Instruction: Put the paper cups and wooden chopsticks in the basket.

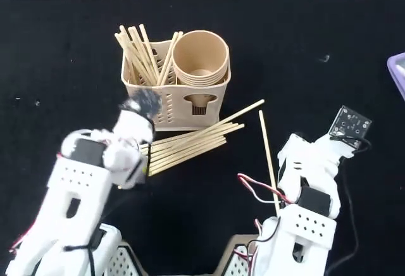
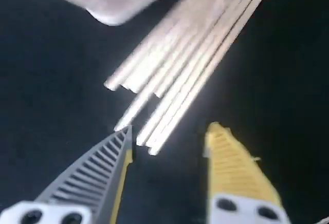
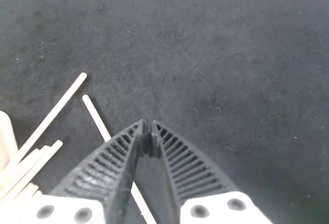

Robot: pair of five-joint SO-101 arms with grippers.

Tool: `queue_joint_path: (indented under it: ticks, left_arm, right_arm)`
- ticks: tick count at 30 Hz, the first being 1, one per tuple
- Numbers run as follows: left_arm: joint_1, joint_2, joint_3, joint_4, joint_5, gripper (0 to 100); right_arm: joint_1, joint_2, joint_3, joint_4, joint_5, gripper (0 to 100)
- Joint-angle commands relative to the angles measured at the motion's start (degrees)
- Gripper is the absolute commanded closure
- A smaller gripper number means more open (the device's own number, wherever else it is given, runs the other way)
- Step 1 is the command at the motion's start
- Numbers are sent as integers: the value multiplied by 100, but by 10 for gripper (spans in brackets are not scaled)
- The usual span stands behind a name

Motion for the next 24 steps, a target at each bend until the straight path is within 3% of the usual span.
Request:
queue_joint_path:
  ticks: [1, 6, 16, 24]
  left_arm:
    - [13, 149, 1385, -1864, -246, 713]
    - [-40, 229, 1578, -2435, -554, 734]
    - [-40, 281, 1745, -2435, -563, 747]
    - [-48, 1266, 1437, -2470, -563, 748]
  right_arm:
    - [-79, -31, -31, -132, 88, 980]
    - [-79, -31, -31, -132, 88, 980]
    - [-79, -31, -31, -132, 88, 980]
    - [-79, -31, -22, -132, 88, 980]
